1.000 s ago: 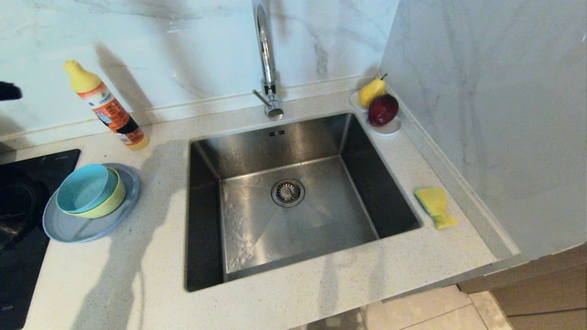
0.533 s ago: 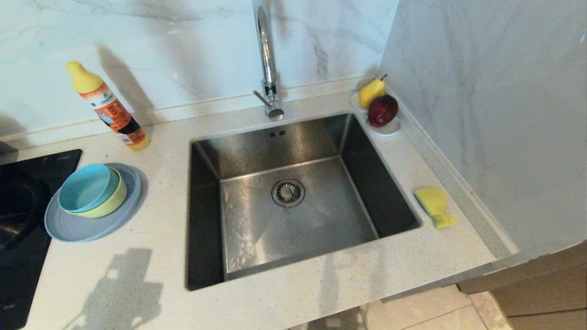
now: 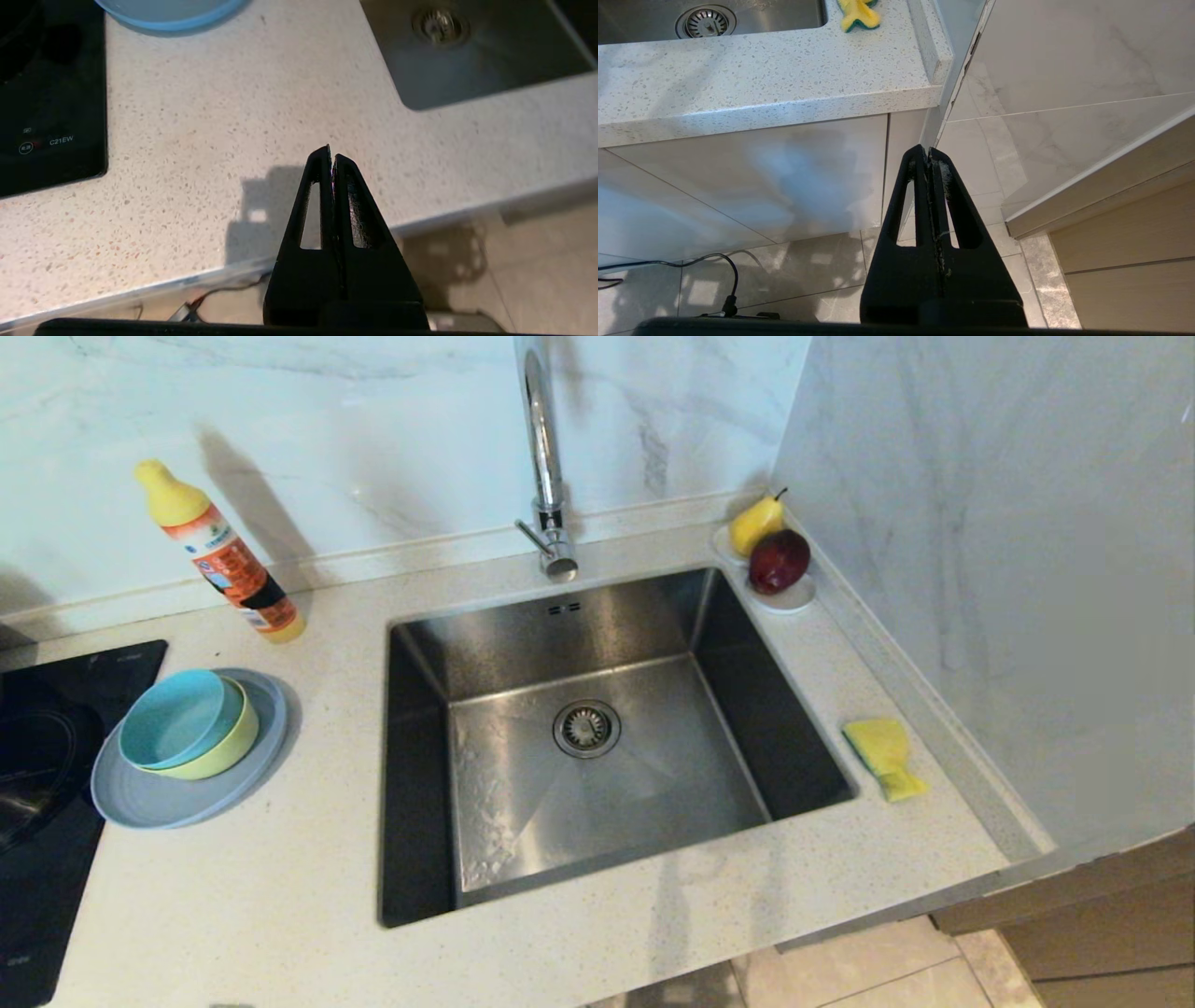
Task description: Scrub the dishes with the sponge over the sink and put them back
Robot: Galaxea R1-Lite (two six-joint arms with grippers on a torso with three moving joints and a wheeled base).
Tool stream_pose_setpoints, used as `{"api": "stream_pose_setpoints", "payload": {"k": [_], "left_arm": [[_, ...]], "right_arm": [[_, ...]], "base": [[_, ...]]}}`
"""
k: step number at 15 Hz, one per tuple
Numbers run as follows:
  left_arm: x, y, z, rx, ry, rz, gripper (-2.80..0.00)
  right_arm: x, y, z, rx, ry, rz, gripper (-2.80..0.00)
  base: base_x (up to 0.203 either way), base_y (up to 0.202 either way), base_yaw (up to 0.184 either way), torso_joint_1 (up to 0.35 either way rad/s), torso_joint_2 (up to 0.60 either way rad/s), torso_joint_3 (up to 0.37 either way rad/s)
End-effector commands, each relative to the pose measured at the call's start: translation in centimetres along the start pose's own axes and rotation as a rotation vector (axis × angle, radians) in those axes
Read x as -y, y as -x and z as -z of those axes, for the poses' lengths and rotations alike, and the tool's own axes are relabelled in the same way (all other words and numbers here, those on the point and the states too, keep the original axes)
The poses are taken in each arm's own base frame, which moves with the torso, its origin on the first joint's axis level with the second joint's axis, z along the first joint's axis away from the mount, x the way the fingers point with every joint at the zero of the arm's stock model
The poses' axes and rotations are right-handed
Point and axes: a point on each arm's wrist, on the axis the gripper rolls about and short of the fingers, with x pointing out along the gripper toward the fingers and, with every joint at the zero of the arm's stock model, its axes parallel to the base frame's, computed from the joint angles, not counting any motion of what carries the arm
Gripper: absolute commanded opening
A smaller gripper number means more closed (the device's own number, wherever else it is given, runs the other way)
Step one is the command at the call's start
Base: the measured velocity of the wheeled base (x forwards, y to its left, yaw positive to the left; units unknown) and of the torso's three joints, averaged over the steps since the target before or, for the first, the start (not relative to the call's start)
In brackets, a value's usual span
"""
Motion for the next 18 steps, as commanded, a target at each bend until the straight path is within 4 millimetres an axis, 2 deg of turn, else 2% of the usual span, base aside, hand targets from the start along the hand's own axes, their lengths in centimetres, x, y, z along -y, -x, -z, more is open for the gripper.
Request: {"api": "stream_pose_setpoints", "payload": {"k": [1, 8, 18], "left_arm": [[0.01, -0.11, 0.69, 0.0, 0.005, -0.006, -2.8], [0.01, -0.11, 0.69, 0.0, 0.017, -0.006, -2.8], [0.01, -0.1, 0.69, 0.001, 0.017, -0.006, -2.8]], "right_arm": [[0.0, -0.01, 0.03, -0.001, 0.001, -0.001, -2.8], [-0.01, -0.02, 0.03, 0.002, 0.037, -0.005, -2.8], [0.0, -0.02, -0.01, 0.006, -0.014, -0.002, -2.8]], "base": [[0.0, 0.0, 0.0, 0.0, 0.0, 0.0], [0.0, 0.0, 0.0, 0.0, 0.0, 0.0], [0.0, 0.0, 0.0, 0.0, 0.0, 0.0]]}}
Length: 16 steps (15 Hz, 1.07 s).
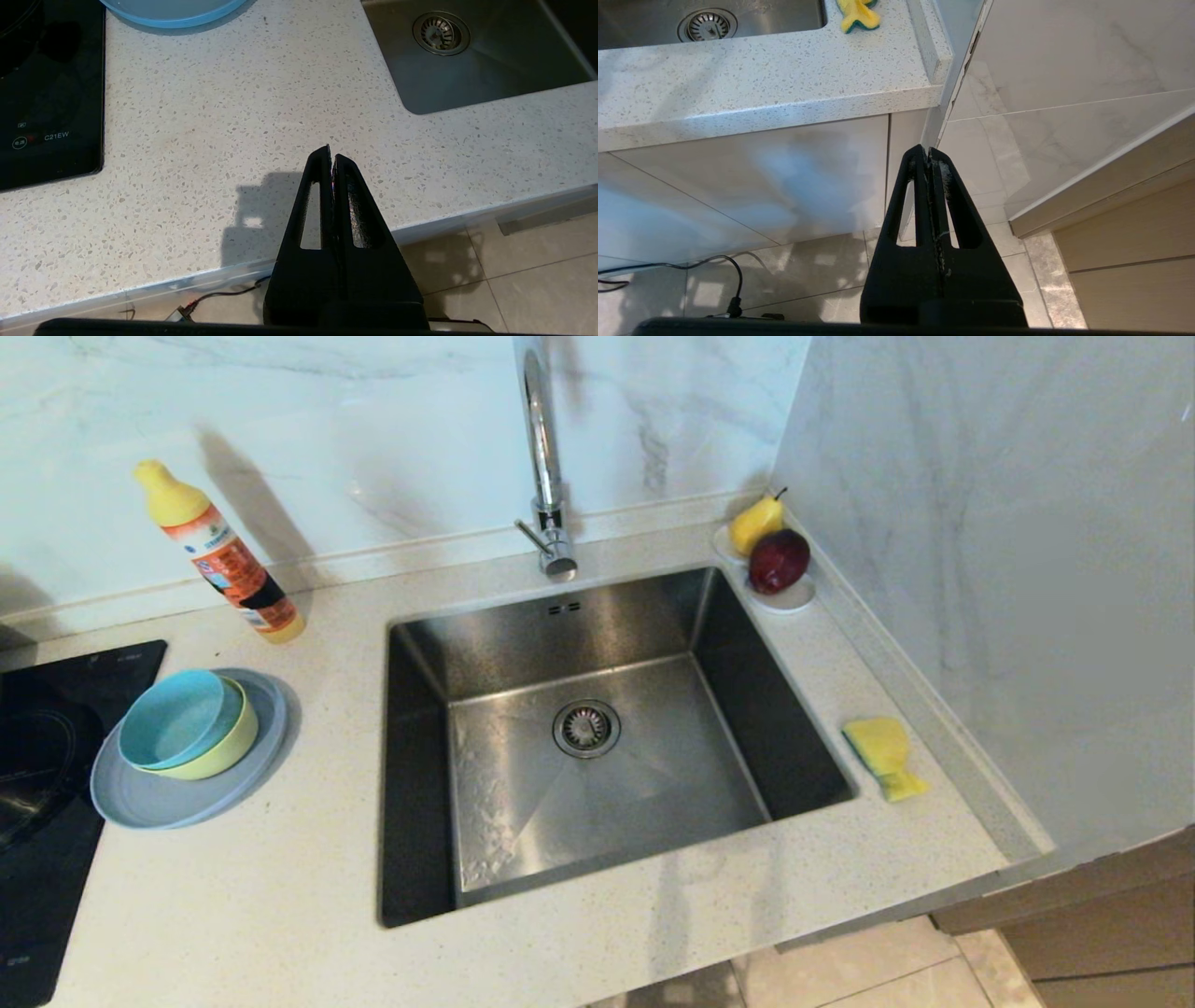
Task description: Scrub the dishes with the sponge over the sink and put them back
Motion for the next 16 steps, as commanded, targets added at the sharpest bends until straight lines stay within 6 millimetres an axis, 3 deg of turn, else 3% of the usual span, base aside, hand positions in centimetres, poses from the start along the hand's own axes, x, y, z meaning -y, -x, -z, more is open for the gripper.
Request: {"api": "stream_pose_setpoints", "payload": {"k": [1, 16], "left_arm": [[0.0, -0.04, -0.01, -0.006, 0.0, 0.0, -2.8], [0.0, -0.03, 0.0, -0.005, 0.0, 0.0, -2.8]], "right_arm": [[0.0, -0.01, 0.0, 0.002, -0.002, -0.001, -2.8], [0.0, -0.01, 0.0, 0.002, -0.002, -0.001, -2.8]], "base": [[0.0, 0.0, 0.0, 0.0, 0.0, 0.0], [0.0, 0.0, 0.0, 0.0, 0.0, 0.0]]}}
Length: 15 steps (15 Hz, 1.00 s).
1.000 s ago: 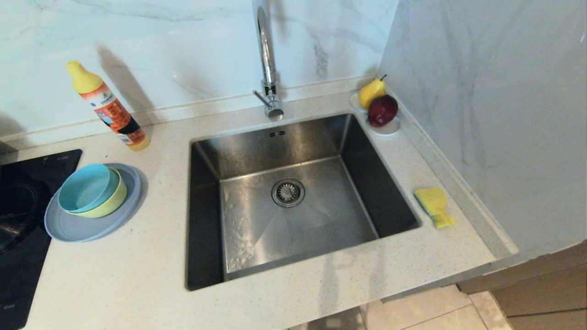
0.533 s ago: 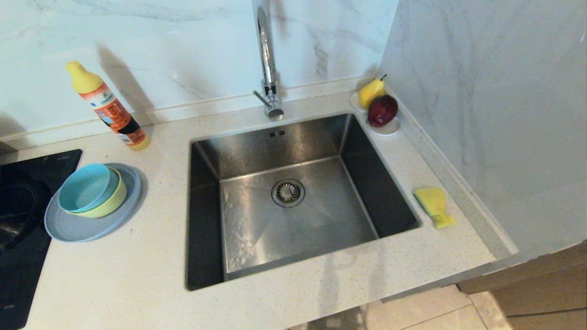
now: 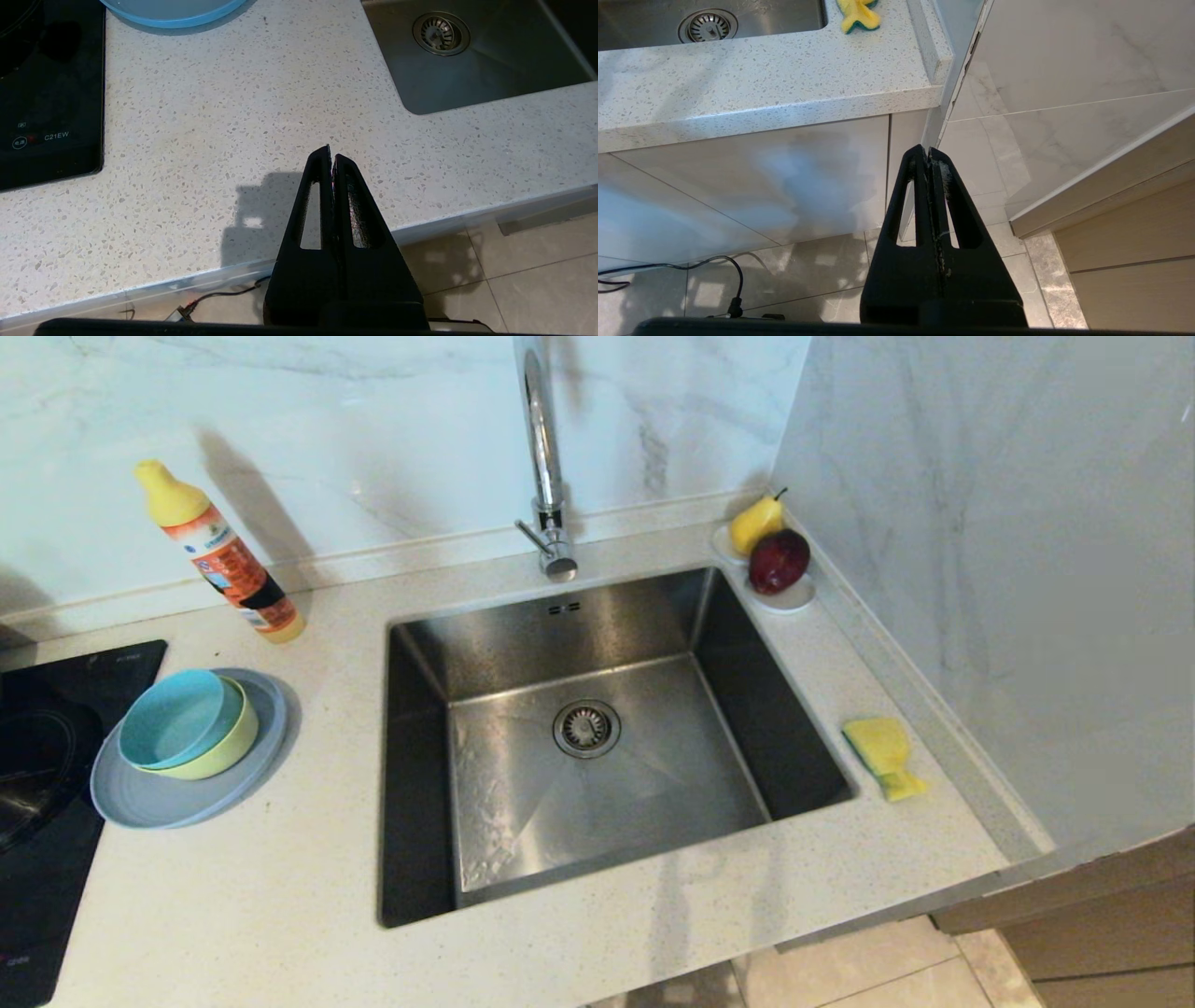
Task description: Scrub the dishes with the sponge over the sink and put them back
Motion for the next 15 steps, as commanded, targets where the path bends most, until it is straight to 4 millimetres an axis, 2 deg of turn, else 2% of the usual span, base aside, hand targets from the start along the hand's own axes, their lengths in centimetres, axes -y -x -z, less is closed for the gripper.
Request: {"api": "stream_pose_setpoints", "payload": {"k": [1, 15], "left_arm": [[0.0, -0.02, 0.0, -0.004, 0.0, 0.0, -2.8], [0.0, -0.03, -0.01, -0.005, 0.0, 0.0, -2.8]], "right_arm": [[0.0, 0.0, 0.0, 0.0, 0.001, 0.0, -2.8], [0.0, 0.0, 0.02, -0.001, 0.002, -0.001, -2.8]], "base": [[0.0, 0.0, 0.0, 0.0, 0.0, 0.0], [0.0, 0.0, 0.0, 0.0, 0.0, 0.0]]}}
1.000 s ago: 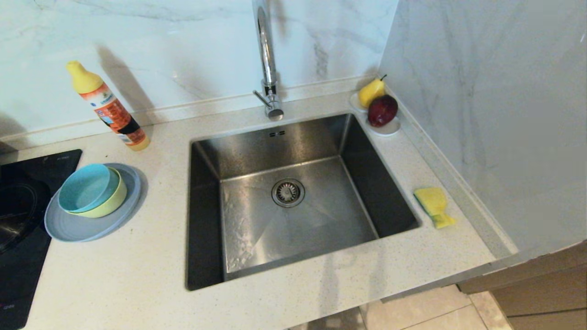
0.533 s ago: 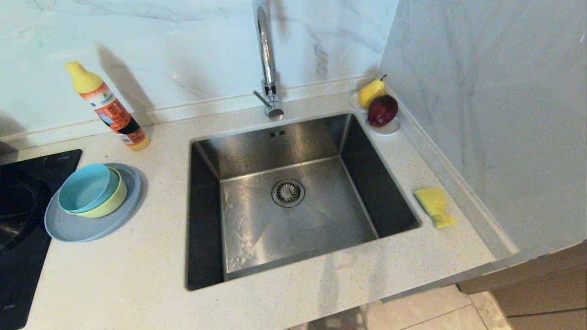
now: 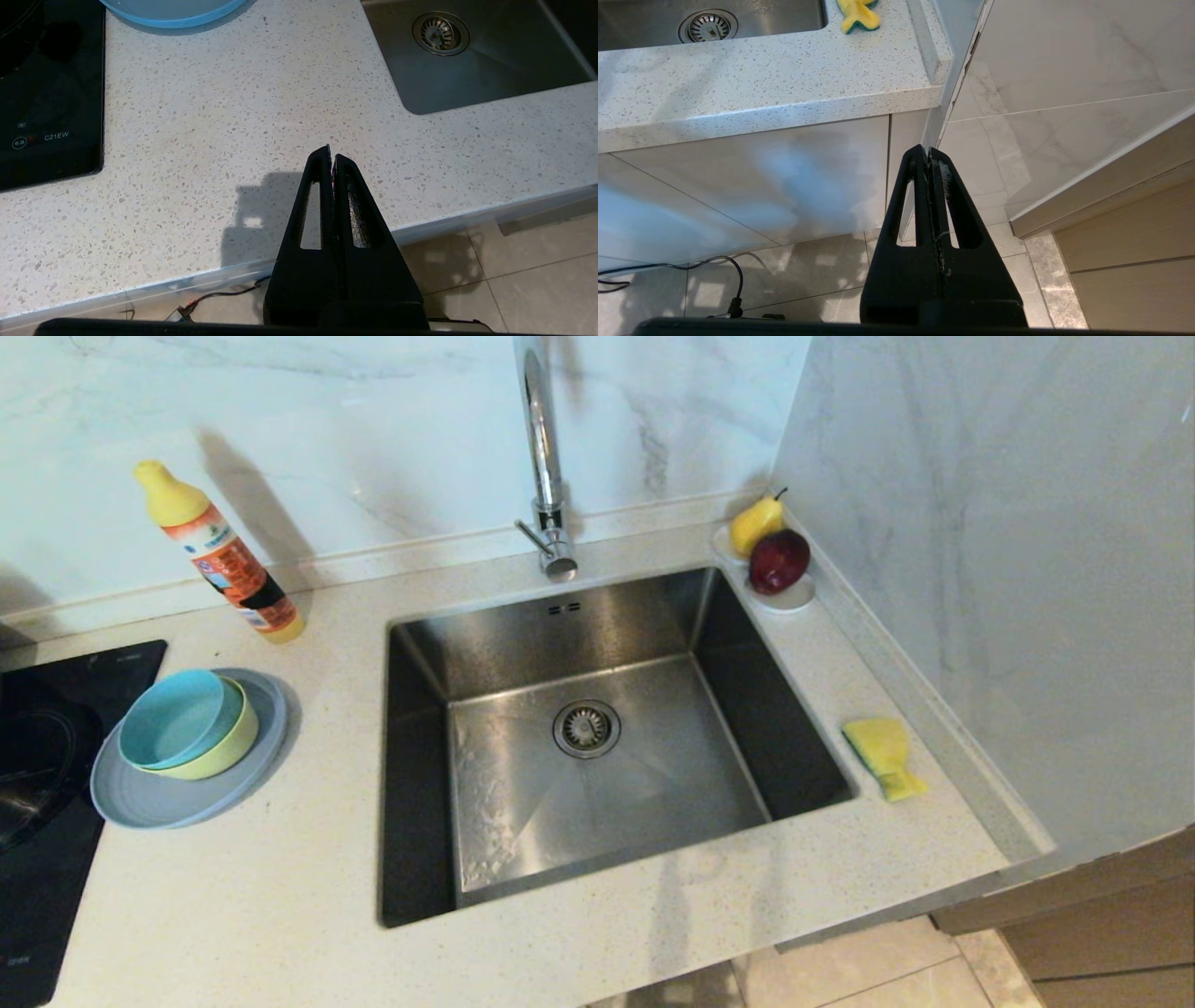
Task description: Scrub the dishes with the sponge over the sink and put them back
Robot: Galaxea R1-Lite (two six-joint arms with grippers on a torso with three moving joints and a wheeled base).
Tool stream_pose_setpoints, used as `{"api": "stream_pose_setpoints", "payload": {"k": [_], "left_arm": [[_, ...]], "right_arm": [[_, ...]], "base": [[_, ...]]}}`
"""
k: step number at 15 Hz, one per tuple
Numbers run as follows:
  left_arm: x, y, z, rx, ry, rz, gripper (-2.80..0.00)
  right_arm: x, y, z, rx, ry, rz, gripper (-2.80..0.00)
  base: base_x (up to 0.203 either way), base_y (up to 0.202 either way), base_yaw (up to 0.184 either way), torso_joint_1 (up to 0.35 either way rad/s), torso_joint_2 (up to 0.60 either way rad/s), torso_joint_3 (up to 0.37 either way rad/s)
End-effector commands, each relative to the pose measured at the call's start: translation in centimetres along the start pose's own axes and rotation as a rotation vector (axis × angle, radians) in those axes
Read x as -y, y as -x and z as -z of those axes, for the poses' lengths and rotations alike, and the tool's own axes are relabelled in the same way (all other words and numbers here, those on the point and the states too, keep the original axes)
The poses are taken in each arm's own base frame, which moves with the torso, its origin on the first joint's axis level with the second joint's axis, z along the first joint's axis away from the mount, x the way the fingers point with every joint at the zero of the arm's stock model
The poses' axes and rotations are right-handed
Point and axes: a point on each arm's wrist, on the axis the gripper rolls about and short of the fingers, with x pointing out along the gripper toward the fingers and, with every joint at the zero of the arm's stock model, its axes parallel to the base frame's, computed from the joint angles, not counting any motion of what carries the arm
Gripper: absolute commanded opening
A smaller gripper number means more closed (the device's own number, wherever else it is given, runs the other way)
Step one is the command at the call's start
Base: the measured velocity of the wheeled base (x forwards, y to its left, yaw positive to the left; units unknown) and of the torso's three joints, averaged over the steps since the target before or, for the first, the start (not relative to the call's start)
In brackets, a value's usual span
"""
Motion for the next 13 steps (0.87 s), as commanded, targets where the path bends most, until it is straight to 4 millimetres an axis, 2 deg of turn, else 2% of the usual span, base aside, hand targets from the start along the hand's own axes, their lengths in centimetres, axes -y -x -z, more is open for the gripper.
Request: {"api": "stream_pose_setpoints", "payload": {"k": [1, 13], "left_arm": [[0.0, -0.02, 0.0, -0.004, 0.0, 0.0, -2.8], [0.0, -0.01, 0.0, -0.003, 0.0, 0.0, -2.8]], "right_arm": [[0.0, 0.0, 0.02, -0.001, 0.002, -0.001, -2.8], [0.04, 0.0, -0.01, 0.001, -0.027, 0.016, -2.8]], "base": [[0.0, 0.0, 0.0, 0.0, 0.0, 0.0], [0.0, 0.0, 0.0, 0.0, 0.0, 0.0]]}}
